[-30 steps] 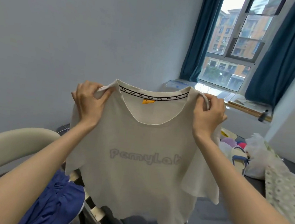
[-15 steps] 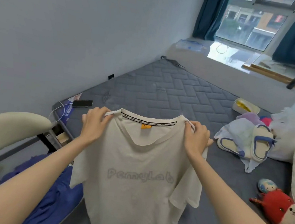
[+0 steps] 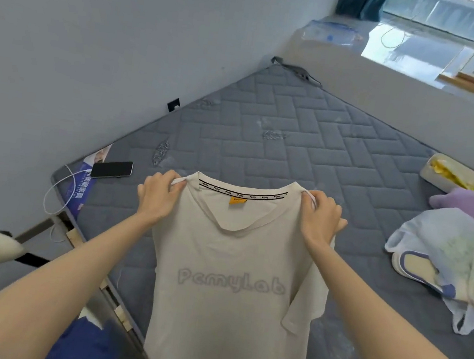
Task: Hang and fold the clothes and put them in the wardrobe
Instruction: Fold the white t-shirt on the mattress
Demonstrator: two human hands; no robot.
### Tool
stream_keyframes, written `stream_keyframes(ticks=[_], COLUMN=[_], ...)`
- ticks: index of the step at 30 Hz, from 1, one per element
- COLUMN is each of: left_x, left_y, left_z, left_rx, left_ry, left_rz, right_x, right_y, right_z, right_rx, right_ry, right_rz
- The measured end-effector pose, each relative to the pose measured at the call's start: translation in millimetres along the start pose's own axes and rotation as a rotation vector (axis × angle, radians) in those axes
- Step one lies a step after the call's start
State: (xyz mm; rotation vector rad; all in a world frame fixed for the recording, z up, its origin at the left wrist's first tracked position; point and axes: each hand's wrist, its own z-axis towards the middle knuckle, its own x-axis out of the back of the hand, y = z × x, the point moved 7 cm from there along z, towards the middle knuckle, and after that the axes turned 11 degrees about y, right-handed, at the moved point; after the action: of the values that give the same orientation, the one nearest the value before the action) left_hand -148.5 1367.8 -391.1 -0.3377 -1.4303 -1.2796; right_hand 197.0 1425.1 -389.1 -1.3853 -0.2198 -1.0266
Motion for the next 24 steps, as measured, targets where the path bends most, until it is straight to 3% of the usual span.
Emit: stream_keyframes(ticks=[10,17,24], left_x=[-82.1,-159.9,-190.2], left_y=[-2.8,-44.5,-83.3], left_z=[93.9,65.6,0.4], left_rx=[0.086,0.253,0.267], left_ry=[0.018,-0.178,-0.261], left_rz=[-0.034,-0.126,-0.19], right_x=[-108.5,-194.7,-211.9], right_y=[-2.4,51.9,96.9], right_z=[77.3,42.3,-33.3], right_rx=[-0.028,-0.067,-0.083], right_ry=[-0.035,-0.482,-0.703], right_rz=[-0.039,-0.034,-0.067])
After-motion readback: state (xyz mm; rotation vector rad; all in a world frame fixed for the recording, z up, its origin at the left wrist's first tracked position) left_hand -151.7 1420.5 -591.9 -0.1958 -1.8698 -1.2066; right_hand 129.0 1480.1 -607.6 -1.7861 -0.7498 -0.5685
